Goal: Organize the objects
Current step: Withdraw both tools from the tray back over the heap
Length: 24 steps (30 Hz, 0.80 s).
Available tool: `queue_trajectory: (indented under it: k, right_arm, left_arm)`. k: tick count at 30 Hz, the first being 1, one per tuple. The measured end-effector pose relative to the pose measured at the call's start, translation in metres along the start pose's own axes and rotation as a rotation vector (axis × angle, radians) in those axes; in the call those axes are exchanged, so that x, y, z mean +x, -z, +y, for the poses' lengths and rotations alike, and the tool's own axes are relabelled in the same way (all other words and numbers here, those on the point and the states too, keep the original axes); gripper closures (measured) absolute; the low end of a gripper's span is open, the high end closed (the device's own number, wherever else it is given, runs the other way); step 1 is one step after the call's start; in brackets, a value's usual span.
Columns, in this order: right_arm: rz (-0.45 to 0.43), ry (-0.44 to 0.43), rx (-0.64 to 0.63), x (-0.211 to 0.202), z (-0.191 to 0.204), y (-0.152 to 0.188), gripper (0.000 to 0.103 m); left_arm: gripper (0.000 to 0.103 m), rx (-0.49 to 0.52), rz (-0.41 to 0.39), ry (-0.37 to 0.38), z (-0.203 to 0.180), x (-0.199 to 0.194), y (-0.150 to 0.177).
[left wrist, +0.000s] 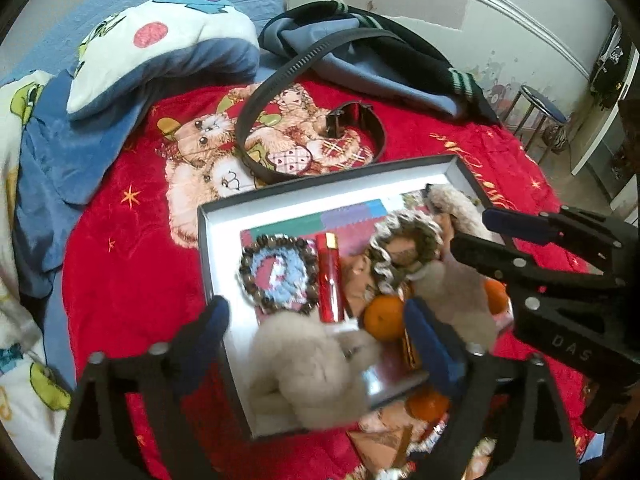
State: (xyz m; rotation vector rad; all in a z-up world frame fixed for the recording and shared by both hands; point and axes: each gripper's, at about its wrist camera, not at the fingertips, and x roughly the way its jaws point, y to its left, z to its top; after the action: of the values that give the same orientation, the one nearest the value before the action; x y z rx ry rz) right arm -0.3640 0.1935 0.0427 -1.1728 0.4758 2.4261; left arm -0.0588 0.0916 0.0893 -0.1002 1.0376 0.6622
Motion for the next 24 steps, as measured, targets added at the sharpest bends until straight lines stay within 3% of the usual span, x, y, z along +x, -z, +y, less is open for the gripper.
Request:
queue_trajectory:
  k: [10, 12, 14, 24]
  right_arm:
    - [-0.033, 0.013, -0.029, -0.055, 0.024, 0.03, 0.041]
    - [-0.037, 0.017, -0.023, -0.065, 0.026, 0.035, 0.035]
    - [-0.043, 0.016, -0.017, -0.075, 0.028, 0.042, 0.022]
    - [-0.042, 0.021, -0.033, -0.121, 0.056, 0.084, 0.019]
  left_arm:
    - [0.009, -0.039, -0.04, -0.034, -0.004, -0.051, 0.033]
    - [0.009, -0.05, -0.043, -0.044, -0.003, -0.061, 0.041]
    - [0.009, -0.066, -0.048, -0.054, -0.002, -0.07, 0.049]
    - [0.009, -0.109, -0.064, -0.07, -0.006, -0.117, 0.095]
